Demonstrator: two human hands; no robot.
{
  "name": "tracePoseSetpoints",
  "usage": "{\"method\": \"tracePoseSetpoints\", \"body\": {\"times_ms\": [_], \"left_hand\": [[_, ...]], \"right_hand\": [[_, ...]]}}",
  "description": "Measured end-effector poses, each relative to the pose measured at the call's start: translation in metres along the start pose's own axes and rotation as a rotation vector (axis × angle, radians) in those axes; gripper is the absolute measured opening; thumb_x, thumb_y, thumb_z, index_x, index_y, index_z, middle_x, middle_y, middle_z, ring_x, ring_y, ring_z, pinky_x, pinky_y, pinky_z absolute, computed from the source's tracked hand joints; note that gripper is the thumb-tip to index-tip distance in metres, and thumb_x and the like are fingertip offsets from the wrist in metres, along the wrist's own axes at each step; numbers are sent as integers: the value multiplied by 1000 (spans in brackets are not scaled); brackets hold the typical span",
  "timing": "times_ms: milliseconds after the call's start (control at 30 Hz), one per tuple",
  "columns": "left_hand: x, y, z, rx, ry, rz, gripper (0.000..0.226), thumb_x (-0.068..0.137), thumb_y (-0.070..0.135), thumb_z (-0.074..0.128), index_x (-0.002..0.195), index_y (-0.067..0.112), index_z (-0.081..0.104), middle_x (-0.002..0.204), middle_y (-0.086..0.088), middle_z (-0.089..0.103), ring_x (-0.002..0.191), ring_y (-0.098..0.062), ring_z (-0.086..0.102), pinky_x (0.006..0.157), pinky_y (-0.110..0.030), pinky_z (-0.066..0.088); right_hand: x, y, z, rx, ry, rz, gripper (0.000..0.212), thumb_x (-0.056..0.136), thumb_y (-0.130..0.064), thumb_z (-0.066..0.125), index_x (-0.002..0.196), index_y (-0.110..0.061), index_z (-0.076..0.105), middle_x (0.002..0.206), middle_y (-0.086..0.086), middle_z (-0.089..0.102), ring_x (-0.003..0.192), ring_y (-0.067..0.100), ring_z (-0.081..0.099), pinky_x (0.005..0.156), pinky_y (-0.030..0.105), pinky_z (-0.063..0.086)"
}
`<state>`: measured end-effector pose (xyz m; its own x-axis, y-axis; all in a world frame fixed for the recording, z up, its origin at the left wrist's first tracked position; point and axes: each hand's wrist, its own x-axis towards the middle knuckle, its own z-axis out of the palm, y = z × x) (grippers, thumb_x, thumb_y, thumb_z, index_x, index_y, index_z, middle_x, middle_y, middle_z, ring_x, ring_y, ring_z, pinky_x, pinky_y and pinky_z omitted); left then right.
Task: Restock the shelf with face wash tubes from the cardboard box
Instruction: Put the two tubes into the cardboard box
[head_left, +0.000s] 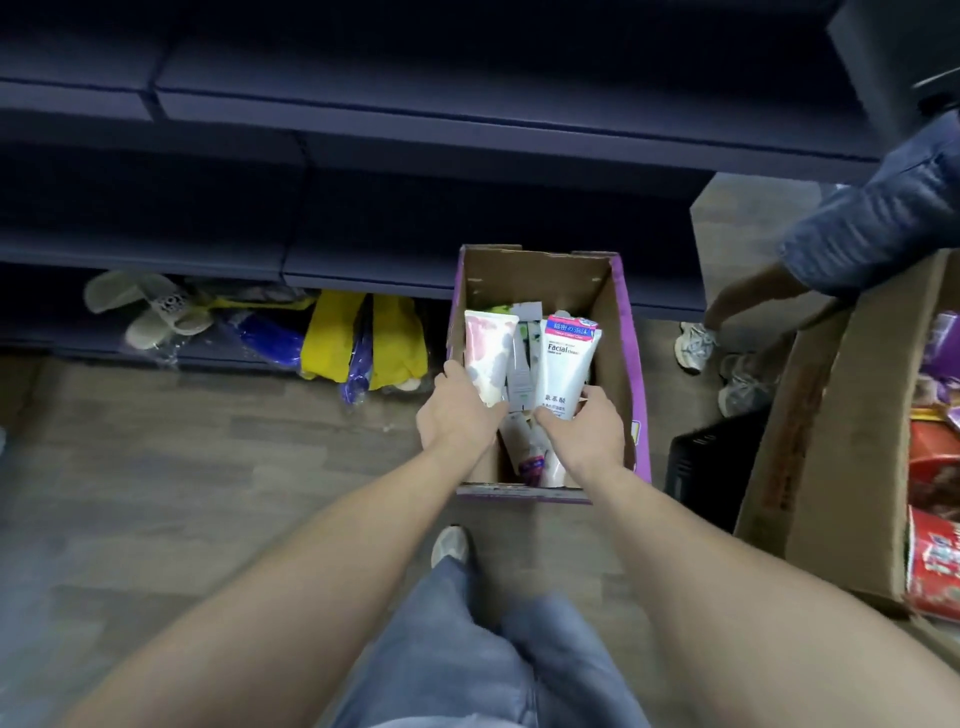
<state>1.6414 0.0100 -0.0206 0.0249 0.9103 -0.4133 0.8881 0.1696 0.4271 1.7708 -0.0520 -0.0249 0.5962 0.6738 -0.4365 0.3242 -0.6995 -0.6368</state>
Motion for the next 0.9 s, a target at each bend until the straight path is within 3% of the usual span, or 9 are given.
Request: {"method": "tracePoseSetpoints", "body": {"times_ms": [200,500,900], "left_hand": [[11,8,6,-10,-27,-46,58,79,47,70,118,14,43,121,-4,57,106,-27,61,78,-34,45],[17,19,24,-2,-48,-140,53,81,42,71,118,15,45,122,-4,59,108,-27,61,82,-35,46],[27,26,29,7,-75,-194,49,81,42,71,113,15,46,115,-3,63,105,-28,63,82,-34,48]], "right_hand": [[19,1,-3,-49,-41,27,36,79,-31,75,101,-22,48,108,1,65,84,19,56,66,29,42],[47,18,-11,-132,-112,32,52,75,-36,74,119,-16,54,118,4,63,100,26,64,78,40,55],[62,24,-21,-127,-151,49,53,78,-28,76,123,-16,51,117,1,66,102,23,63,71,31,47]]}}
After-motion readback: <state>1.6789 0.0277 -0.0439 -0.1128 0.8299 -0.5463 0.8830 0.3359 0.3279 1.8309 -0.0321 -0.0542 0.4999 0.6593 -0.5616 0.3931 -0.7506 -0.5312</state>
